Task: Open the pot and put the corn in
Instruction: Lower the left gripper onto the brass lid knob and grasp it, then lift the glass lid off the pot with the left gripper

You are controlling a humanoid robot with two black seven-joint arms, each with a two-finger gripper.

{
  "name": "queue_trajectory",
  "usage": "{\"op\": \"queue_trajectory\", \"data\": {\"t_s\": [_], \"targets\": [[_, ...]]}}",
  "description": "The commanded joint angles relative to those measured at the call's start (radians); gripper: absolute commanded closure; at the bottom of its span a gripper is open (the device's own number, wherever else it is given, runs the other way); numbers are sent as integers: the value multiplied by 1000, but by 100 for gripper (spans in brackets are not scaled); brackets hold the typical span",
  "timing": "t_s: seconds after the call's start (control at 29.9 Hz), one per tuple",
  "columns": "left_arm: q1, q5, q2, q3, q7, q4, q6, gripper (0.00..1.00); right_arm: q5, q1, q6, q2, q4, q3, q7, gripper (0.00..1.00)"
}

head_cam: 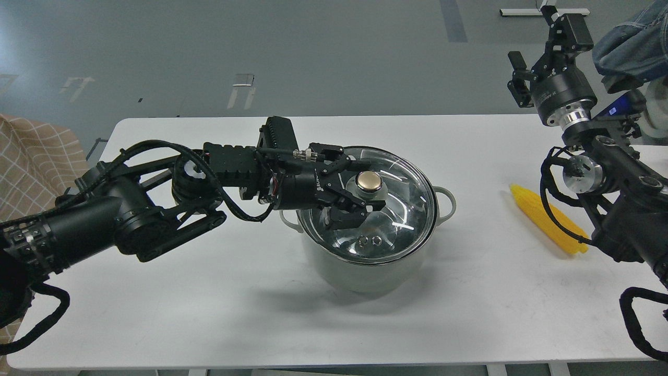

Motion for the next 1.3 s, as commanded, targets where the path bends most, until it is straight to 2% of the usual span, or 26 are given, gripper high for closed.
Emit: {"op": "queue_trajectory", "data": {"t_s": [0.0, 0.07, 0.1, 0.13, 0.17, 0.43, 0.57, 0.7, 0.77, 0.9, 1.0, 1.1, 1.17, 1.24, 1.27], "targets": [[-1, 0, -1, 1, 0, 2, 0, 57, -1, -2, 0, -1, 2, 0, 0, 1], [0, 0, -3, 1, 0, 2, 0, 74, -1, -2, -2, -1, 4, 0, 0, 1], [0, 0, -1, 0, 0, 2, 0, 89, -1, -2, -2, -1, 4, 0, 0, 0], [-1, 0, -1, -3, 0, 2, 0, 98, -1, -2, -2, -1, 4, 0, 0, 1], [-3, 0, -1, -6, 0, 2, 0, 100, -1, -2, -2, -1, 4, 0, 0, 1], [-109, -54, 31, -20, 0, -14, 0, 100, -1, -2, -2, -1, 4, 0, 0, 1], [-176, -111, 139, -25, 0, -41, 0, 100, -1, -2, -2, -3, 4, 0, 0, 1], [-179, -168, 268, -25, 0, -87, 0, 100, -1, -2, -2, -10, 4, 0, 0, 1], [-164, -224, 380, -22, 0, -121, 1, 100, -1, -2, 0, -12, 5, 0, 0, 1], [-94, -341, 494, -17, 0, -127, 21, 100, -1, -4, 0, -12, 5, 0, 0, 1], [-2, -367, 569, -22, 0, -120, 113, 100, -1, -5, 0, -13, 5, 0, 0, 1], [89, -379, 586, -20, 0, -94, 259, 100, -1, -5, 0, -13, 5, 0, 0, 1], [191, -384, 579, -12, 0, -11, 453, 100, -1, -10, 0, -13, 5, 0, 0, 1], [242, -384, 576, -8, 0, 49, 547, 100, -1, -14, -2, -13, 10, 0, 0, 1], [255, -384, 575, -8, 0, 67, 566, 100, -1, -17, 0, -13, 13, 0, 0, 0]]}}
